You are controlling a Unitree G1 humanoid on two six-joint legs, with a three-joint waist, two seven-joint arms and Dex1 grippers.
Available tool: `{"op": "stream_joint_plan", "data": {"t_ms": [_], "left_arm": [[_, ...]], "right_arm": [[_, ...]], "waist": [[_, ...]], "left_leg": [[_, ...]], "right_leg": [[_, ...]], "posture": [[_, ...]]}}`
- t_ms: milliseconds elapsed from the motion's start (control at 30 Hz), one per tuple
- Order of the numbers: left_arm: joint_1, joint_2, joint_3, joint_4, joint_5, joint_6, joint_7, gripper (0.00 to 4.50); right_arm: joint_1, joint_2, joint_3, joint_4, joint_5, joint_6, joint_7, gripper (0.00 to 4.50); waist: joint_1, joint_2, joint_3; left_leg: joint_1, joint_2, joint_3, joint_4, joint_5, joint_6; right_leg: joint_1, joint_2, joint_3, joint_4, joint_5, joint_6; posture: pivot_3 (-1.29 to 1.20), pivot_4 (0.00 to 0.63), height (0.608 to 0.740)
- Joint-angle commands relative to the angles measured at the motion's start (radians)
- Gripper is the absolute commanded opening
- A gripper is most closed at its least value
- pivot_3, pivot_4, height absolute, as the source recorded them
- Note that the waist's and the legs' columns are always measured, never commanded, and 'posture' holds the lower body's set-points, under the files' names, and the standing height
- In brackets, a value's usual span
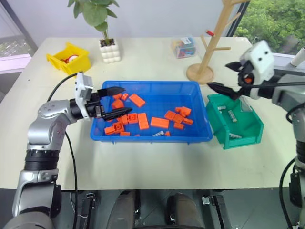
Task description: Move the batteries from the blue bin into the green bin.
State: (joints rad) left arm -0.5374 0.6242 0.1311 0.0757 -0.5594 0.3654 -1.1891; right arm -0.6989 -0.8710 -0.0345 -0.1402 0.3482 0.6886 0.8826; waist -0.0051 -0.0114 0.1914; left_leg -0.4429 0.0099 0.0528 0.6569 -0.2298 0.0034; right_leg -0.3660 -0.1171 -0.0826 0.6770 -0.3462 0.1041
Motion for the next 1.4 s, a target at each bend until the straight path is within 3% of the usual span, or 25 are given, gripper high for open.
{"op": "stream_joint_plan", "data": {"t_ms": [33,300,733,1100,1400], "left_arm": [[0.022,0.011,0.051,-0.083,-0.03,0.0,0.045,4.5],[0.147,0.017,0.151,-0.233,-0.086,0.036,0.184,4.5],[0.31,0.128,0.27,-0.372,-0.176,0.14,0.228,4.5],[0.359,0.206,0.25,-0.436,-0.222,0.195,0.18,4.5],[0.301,0.229,0.201,-0.413,-0.224,0.211,0.149,4.5]], "right_arm": [[-0.062,0.043,0.039,0.059,0.021,-0.119,0.119,4.46],[-0.157,0.209,0.083,0.317,-0.006,-0.27,0.17,4.46],[-0.175,0.256,0.183,0.349,-0.024,-0.412,0.419,4.46],[-0.19,0.294,0.314,0.48,-0.171,-0.673,0.537,4.46],[-0.269,0.346,0.352,0.671,-0.295,-0.838,0.517,4.46]], "waist": [[-0.006,0.0,0.0],[-0.005,0.0,0.0],[-0.007,0.0,0.0],[-0.007,0.0,0.0],[-0.009,0.0,0.0]], "left_leg": [[0.0,0.0,0.0,0.001,0.0,0.0],[0.0,0.001,0.0,0.001,0.0,0.0],[0.0,0.001,-0.002,0.003,-0.001,0.0],[0.0,0.001,-0.001,0.003,-0.001,0.0],[0.0,0.001,-0.001,0.003,-0.001,0.0]], "right_leg": [[0.0,0.0,0.0,0.0,0.0,0.0],[0.001,0.0,-0.001,0.001,0.0,0.0],[0.001,0.0,-0.001,0.002,0.0,0.0],[0.001,0.0,-0.001,0.002,0.0,0.0],[0.001,0.0,-0.001,0.002,0.0,0.0]], "posture": [[0.0,0.15,0.739],[0.0,0.15,0.739],[0.0,0.15,0.739],[0.0,0.15,0.739],[0.0,0.15,0.739]]}}
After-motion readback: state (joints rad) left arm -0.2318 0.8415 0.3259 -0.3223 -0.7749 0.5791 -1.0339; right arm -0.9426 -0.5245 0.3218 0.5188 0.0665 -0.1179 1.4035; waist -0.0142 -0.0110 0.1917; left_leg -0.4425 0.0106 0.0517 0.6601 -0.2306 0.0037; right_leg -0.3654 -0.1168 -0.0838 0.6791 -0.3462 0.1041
